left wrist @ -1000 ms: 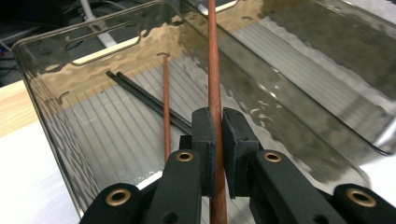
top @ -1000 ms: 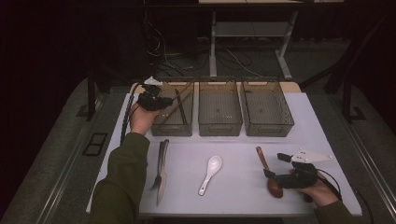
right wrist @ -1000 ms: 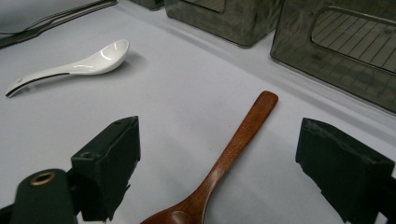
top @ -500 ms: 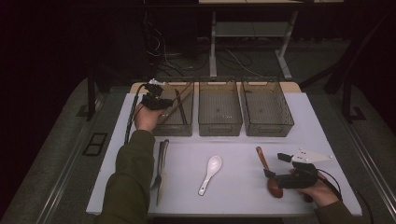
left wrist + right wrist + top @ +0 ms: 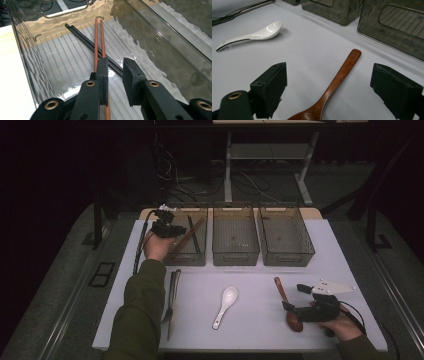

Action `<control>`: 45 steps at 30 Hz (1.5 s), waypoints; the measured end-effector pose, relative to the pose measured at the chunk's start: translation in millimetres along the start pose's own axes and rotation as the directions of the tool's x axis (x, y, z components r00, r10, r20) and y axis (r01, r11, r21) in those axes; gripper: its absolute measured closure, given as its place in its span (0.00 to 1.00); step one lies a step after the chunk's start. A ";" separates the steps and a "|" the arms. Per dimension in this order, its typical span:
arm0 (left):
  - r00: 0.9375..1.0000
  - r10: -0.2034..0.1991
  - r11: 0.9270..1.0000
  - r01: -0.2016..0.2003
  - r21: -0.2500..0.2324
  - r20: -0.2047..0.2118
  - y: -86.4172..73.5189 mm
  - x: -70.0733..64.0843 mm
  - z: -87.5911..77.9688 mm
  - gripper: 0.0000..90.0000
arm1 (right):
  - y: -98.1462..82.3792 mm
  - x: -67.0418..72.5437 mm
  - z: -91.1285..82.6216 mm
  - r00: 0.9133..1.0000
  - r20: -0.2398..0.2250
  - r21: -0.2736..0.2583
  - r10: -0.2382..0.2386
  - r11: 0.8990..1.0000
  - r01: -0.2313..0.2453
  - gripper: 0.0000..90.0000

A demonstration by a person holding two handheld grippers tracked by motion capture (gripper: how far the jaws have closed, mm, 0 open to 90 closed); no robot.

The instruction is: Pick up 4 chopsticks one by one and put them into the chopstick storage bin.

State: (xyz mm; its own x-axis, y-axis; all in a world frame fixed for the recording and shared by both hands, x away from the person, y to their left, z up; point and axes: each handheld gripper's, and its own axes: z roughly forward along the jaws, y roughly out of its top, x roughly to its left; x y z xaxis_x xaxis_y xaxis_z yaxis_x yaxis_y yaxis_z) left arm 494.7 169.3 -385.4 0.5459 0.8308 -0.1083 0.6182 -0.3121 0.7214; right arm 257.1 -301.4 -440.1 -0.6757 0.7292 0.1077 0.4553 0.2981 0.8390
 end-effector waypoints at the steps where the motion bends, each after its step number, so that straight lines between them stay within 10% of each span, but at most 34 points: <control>1: 1.000 0.004 1.000 -0.004 0.001 0.001 0.0 0.0 0.0 0.81 | 0.1 0.0 -0.1 1.000 0.001 0.000 0.000 1.000 0.000 0.15; 17: 0.993 0.103 0.994 -0.101 -0.048 0.060 -1.0 -12.9 -12.9 0.50 | 1.6 -1.0 1.8 1.000 0.006 0.001 0.007 1.000 -0.007 0.15; 36: 0.950 0.235 0.969 -0.212 -0.130 0.205 -32.4 -66.6 -58.3 0.30 | 0.8 -0.8 3.5 1.000 0.007 0.006 -0.001 1.000 0.000 0.15; 45: 0.940 0.251 0.966 -0.226 -0.129 0.233 -57.1 -85.1 -63.8 0.23 | 0.7 0.2 3.9 1.000 0.006 0.011 0.000 1.000 0.000 0.15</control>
State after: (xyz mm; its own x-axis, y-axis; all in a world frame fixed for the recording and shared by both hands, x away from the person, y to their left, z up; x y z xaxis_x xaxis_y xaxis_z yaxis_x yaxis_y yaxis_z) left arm 376.8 145.8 -373.7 0.7996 0.5951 -0.0801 0.4007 -0.4295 0.8093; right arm 259.6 -298.6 -441.6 -0.6724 0.7328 0.1044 0.4615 0.3048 0.8331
